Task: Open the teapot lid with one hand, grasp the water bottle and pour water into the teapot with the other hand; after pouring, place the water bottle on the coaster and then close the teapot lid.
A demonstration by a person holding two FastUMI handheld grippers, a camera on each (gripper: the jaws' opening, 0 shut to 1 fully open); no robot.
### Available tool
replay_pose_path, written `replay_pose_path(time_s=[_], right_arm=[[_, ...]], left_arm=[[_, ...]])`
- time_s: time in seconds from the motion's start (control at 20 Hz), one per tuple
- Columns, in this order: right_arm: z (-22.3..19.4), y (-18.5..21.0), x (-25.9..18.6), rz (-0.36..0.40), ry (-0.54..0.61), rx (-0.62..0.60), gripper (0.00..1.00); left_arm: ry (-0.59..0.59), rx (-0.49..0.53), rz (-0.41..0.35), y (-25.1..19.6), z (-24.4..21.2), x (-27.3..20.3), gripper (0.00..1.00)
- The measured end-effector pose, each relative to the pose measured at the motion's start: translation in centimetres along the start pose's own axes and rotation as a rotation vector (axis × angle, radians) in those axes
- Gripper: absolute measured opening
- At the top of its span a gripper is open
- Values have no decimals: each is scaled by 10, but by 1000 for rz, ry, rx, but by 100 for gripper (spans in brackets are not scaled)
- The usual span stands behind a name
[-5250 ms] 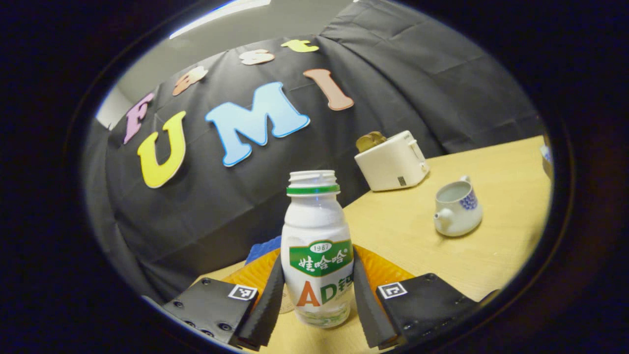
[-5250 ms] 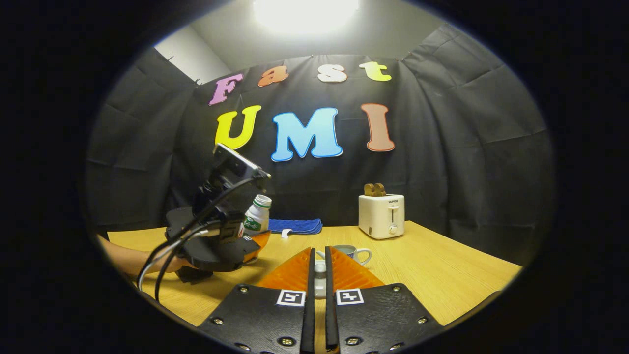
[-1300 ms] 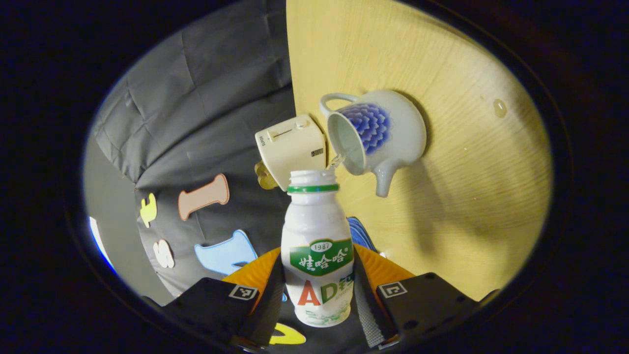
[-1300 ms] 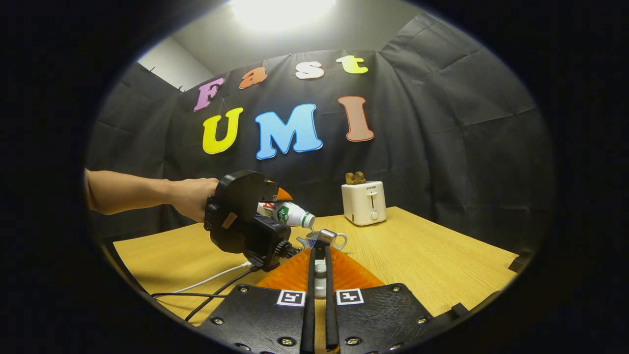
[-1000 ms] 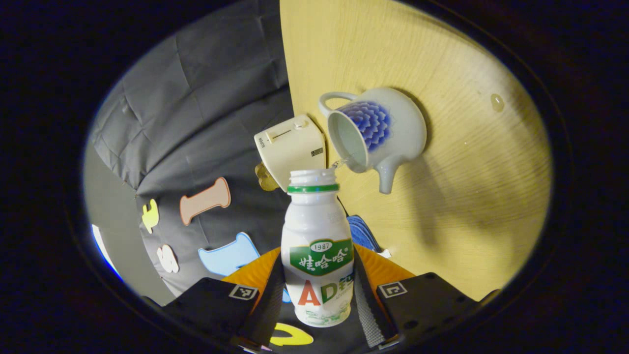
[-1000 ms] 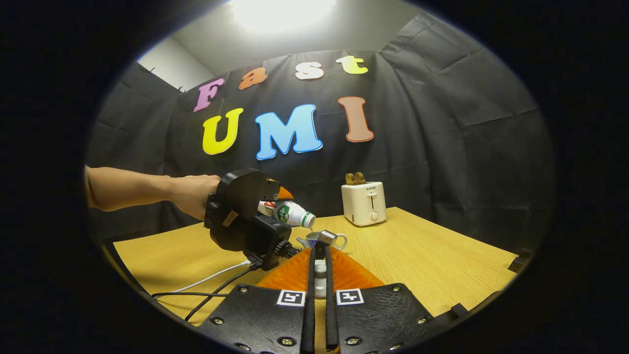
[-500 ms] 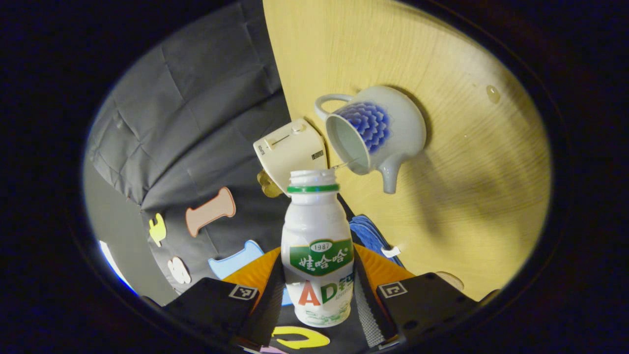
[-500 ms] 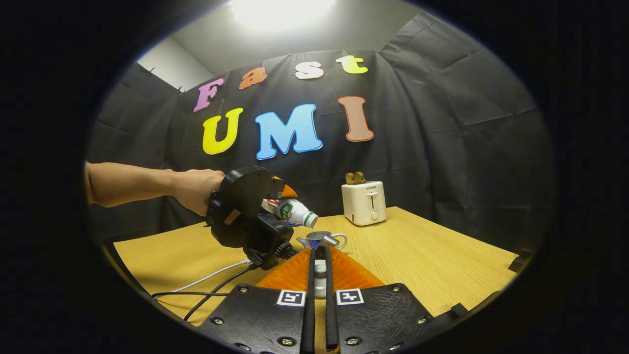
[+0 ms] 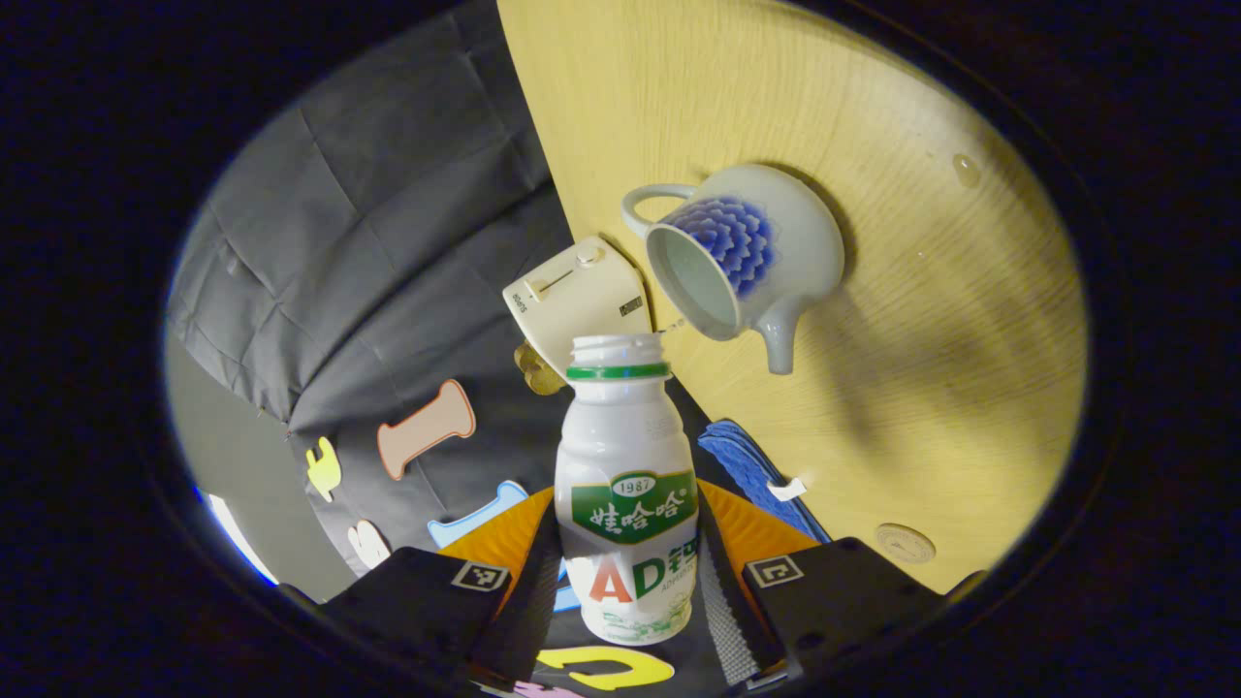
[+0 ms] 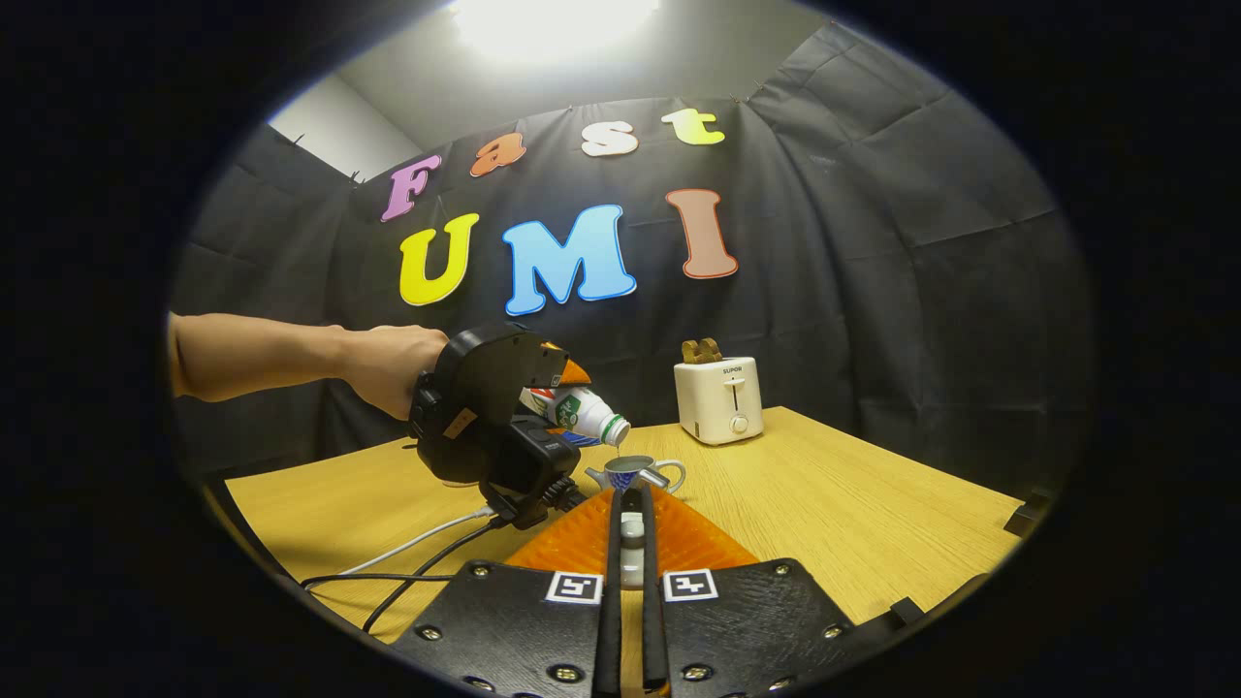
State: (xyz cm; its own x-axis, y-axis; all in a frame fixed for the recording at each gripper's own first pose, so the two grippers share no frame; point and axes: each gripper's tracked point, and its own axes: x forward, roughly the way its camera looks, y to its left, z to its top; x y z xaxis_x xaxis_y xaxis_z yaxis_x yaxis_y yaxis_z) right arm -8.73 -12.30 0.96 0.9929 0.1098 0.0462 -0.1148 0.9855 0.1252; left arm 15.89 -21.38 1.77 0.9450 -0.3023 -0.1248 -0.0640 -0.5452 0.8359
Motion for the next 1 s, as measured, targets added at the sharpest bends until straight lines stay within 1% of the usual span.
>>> replay_pose_path(time_s=[0.1, 0.15, 0.2, 0.3, 0.35, 0.4, 0.45, 0.55, 0.6, 0.65, 0.7, 0.8, 0.85, 1.0], right_arm=[[0, -1, 0, -1, -2, 0, 8], [1, -2, -1, -2, -4, 0, 8], [2, -1, -2, -2, -5, -1, 8], [1, 0, -2, -1, -3, 0, 8], [1, 0, -2, 0, -2, 1, 8], [0, 0, -2, 1, 0, 1, 8], [0, 0, -2, 1, 0, 1, 8], [2, -1, -1, 0, -2, 4, 8], [3, 0, -2, 2, -5, 7, 8], [3, 0, -2, 1, -6, 7, 8], [1, 0, -2, 2, -5, 7, 8], [-2, 1, 0, 4, 8, 5, 8], [-2, 1, 0, 6, 13, 10, 8], [-2, 0, -1, 2, 10, 4, 8]], left_arm=[[-1, 3, 5, 1, -1, 0, 80], [0, 4, 4, 1, -1, 0, 70], [1, 6, 2, 1, -1, 0, 80], [1, 10, 5, 2, -3, 1, 80], [0, 10, 2, 1, -4, 1, 75], [-4, 7, 6, 2, -2, 1, 74], [-6, -1, 1, 0, -2, 2, 79], [-14, -32, -21, -4, -3, 3, 80], [-22, -49, -26, -5, -3, 4, 74], [-28, -65, -33, -7, -3, 4, 74], [-34, -81, -39, -9, -2, 5, 80], [-47, -107, -31, -8, 0, 5, 80], [-55, -126, -27, -10, 1, 7, 74], [-68, -206, -53, -19, -2, 10, 74]])
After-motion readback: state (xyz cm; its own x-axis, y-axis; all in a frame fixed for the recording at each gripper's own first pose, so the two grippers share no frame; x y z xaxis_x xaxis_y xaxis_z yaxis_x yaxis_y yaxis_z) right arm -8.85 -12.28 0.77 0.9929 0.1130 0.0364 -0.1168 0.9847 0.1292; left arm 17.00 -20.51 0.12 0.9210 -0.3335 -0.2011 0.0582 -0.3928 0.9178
